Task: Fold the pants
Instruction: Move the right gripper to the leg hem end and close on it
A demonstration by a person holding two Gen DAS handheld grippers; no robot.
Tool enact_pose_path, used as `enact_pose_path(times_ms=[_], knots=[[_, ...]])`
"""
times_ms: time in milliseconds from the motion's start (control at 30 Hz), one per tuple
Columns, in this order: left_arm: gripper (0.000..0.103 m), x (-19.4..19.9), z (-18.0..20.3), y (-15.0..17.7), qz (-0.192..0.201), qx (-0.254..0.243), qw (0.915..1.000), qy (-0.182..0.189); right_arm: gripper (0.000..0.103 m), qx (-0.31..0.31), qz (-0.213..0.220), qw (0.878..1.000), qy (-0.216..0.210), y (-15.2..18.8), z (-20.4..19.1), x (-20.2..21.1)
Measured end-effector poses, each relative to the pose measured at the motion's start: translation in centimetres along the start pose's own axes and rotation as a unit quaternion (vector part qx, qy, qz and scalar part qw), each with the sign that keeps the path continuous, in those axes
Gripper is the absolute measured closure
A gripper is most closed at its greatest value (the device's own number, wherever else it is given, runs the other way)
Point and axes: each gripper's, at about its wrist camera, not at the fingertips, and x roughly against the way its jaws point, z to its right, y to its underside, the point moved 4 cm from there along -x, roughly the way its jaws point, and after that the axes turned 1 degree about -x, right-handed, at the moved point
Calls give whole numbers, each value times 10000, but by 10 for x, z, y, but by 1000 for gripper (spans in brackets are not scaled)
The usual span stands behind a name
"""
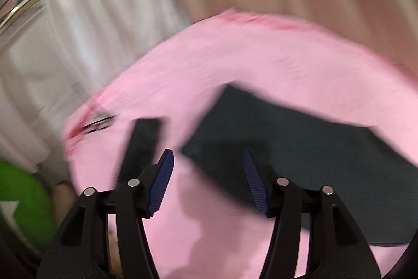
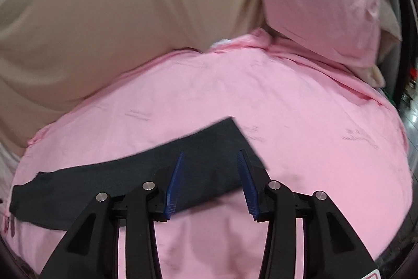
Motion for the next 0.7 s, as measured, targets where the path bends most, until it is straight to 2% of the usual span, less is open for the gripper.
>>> enact_pose_path(times_ms=[67, 100, 167, 200, 267, 300, 367, 400, 433, 467, 567, 700], knots=[[49, 10, 46, -6, 120, -180, 9977, 636, 82, 324, -144, 9991, -239, -1, -34, -20], [48, 10, 69, -7, 113, -259, 9951, 946, 94, 473, -305, 9978, -354, 2, -49, -37], [48, -6, 124, -4, -147, -432, 9875, 1507, 96, 509, -613, 9954, -523, 8, -64, -70], [48, -17, 150, -1, -286, -562, 9846, 1633, 96, 522, -758, 9939, -608, 12, -68, -83], [47, -41, 186, 7, -425, -798, 9844, 1512, 96, 741, -985, 9906, -599, 21, -81, -108], [47, -56, 198, 11, -507, -886, 9861, 1313, 96, 851, -1044, 9896, -505, 25, -80, -115], [47, -83, 209, 16, -681, -956, 9882, 981, 96, 973, -1271, 9871, -9, 30, -64, -140], [45, -93, 208, 19, -750, -941, 9883, 937, 101, 917, -1327, 9869, 104, 33, -54, -140], [43, -96, 204, 15, -578, -837, 9904, 935, 102, 613, -1315, 9893, -179, 29, -45, -137], [42, -97, 203, 14, -559, -860, 9909, 876, 102, 498, -1266, 9906, -119, 25, -37, -130], [43, -94, 199, 15, -603, -828, 9908, 880, 96, 401, -743, 9959, 323, 11, 1, -96], [42, -55, 202, 27, -288, -949, 9891, 1084, 79, -107, -572, 9926, 1069, 11, 73, -54]])
